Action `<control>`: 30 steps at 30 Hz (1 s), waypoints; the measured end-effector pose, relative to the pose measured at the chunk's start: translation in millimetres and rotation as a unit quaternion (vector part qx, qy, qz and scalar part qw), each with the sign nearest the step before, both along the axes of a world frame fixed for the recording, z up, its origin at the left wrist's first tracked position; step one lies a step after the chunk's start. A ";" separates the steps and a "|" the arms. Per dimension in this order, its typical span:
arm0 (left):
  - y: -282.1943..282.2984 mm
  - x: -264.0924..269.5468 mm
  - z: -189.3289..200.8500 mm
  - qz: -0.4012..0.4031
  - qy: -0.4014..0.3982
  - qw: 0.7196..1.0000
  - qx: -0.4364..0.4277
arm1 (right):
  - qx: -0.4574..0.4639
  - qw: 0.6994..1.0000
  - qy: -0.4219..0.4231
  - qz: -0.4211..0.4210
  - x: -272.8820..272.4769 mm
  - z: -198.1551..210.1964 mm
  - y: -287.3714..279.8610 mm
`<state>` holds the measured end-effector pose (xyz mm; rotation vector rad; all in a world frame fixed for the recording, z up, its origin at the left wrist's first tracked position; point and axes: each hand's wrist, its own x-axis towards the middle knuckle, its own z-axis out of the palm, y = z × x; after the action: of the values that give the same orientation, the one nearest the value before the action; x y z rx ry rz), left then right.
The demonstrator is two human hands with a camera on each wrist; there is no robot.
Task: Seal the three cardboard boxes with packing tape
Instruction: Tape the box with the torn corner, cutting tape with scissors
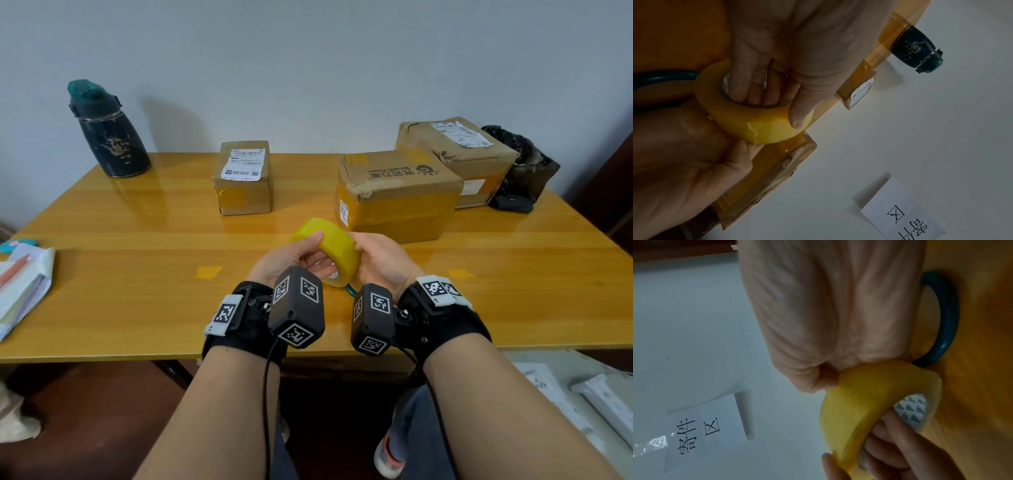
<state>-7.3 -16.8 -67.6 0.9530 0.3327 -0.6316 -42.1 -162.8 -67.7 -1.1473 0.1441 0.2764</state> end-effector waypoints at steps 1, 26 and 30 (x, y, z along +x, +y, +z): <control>-0.9 -0.3 0.3 -0.002 0.000 1.000 0.004 | 0.003 1.000 0.005 -0.004 -0.2 -0.8 0.0; -2.2 1.4 48.4 -0.133 -0.386 0.771 0.488 | -0.235 0.970 -0.061 0.017 13.1 43.5 -27.1; -20.3 4.4 63.5 -0.307 -0.409 0.701 0.498 | -0.275 0.958 -0.085 0.021 11.0 56.6 -36.7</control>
<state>-2.9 -37.1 -4.1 2.3446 -0.5719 -0.5254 -31.1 -199.5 -11.1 -1.7222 0.0434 0.1763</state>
